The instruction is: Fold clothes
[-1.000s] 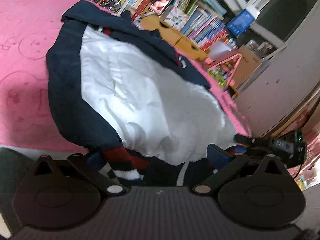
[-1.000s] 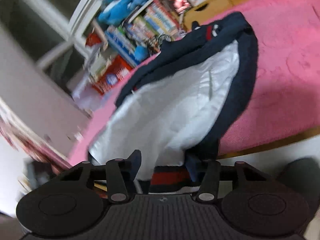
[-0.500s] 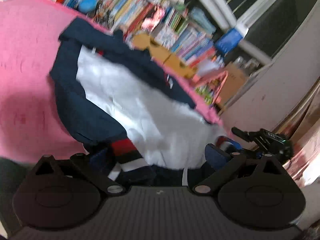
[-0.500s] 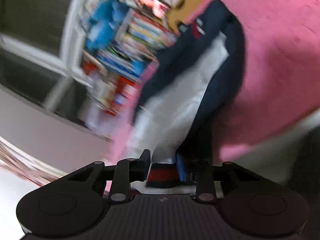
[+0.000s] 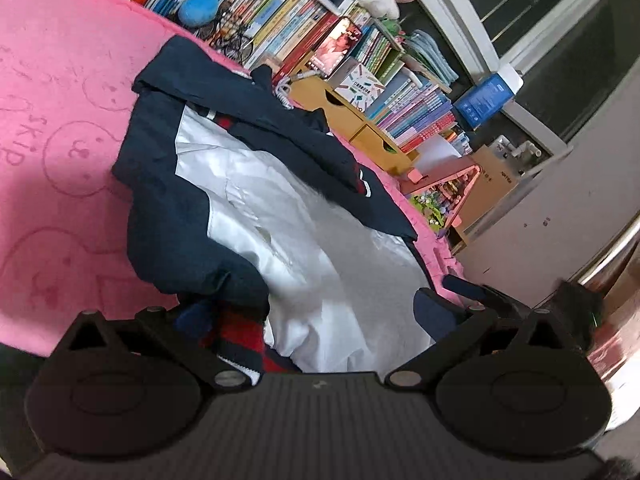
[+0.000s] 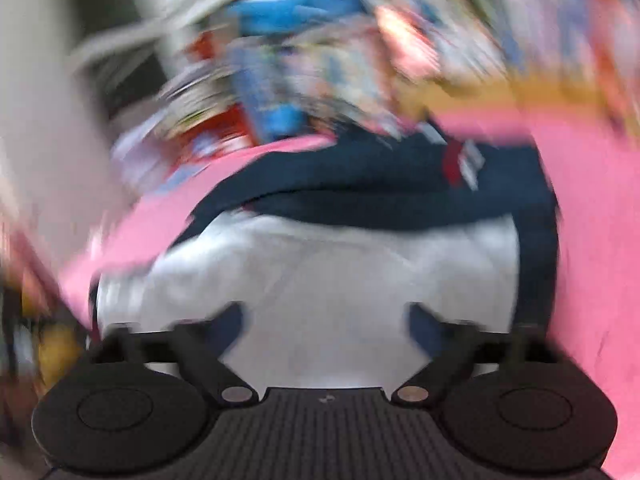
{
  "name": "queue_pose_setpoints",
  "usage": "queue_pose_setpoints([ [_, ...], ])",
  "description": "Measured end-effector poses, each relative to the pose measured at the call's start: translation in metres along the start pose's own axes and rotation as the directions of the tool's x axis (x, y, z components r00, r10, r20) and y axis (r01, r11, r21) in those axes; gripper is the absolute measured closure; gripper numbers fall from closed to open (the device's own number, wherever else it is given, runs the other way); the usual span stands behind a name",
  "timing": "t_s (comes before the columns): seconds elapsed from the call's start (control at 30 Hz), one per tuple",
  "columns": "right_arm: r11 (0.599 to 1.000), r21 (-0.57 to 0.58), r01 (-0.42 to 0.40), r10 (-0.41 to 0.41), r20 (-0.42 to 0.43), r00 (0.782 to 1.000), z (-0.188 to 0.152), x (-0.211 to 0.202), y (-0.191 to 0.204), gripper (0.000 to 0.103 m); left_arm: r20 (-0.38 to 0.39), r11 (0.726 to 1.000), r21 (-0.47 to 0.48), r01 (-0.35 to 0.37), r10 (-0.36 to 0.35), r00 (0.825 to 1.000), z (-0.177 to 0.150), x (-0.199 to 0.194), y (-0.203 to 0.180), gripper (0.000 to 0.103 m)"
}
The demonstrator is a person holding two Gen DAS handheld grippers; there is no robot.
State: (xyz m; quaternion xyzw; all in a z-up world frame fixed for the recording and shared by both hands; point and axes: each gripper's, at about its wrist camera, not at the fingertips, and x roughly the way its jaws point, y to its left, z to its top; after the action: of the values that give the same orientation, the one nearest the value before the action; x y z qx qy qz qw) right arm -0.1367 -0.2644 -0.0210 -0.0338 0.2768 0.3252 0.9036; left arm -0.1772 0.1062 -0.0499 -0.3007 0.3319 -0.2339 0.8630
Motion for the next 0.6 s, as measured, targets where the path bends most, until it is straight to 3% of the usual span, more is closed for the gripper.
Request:
queue_pose_setpoints([
  [0.07, 0.985, -0.162, -0.061, 0.060, -0.008, 0.998, -0.007, 0.003, 0.032, 0.000, -0.008, 1.000, -0.029, 0.008, -0.008, 1.000, 0.007, 0.004, 0.003, 0.000],
  [0.17, 0.911, -0.381, -0.159, 0.153, -0.045, 0.987, -0.018, 0.009, 0.079, 0.000, -0.018, 0.997, -0.072, 0.012, -0.014, 1.000, 0.013, 0.008, 0.008, 0.000],
  [0.27, 0.888, -0.392, -0.241, 0.204, -0.135, 0.970, -0.038, 0.027, 0.108, 0.000, -0.019, 0.996, -0.084, 0.003, -0.005, 1.000, 0.014, 0.011, 0.008, 0.000],
  [0.37, 0.884, -0.444, -0.144, 0.110, -0.103, 0.989, -0.061, 0.040, 0.126, 0.000, -0.015, 0.997, -0.082, -0.006, 0.005, 1.000, 0.012, 0.012, 0.006, 0.000],
  [0.47, 0.854, -0.521, -0.013, -0.007, -0.036, 0.999, -0.072, 0.043, 0.135, 0.001, -0.007, 0.997, -0.073, -0.005, 0.005, 1.000, 0.011, 0.012, 0.006, 0.000],
  [0.57, 0.895, -0.445, -0.006, -0.008, -0.028, 1.000, -0.064, 0.043, 0.128, 0.018, -0.005, 0.996, -0.084, 0.005, -0.006, 1.000, 0.012, 0.011, 0.008, 0.000],
  [0.6, 0.912, -0.410, -0.006, -0.005, -0.027, 1.000, -0.060, 0.042, 0.124, 0.031, -0.004, 0.996, -0.087, 0.009, -0.009, 1.000, 0.012, 0.010, 0.009, 0.000],
])
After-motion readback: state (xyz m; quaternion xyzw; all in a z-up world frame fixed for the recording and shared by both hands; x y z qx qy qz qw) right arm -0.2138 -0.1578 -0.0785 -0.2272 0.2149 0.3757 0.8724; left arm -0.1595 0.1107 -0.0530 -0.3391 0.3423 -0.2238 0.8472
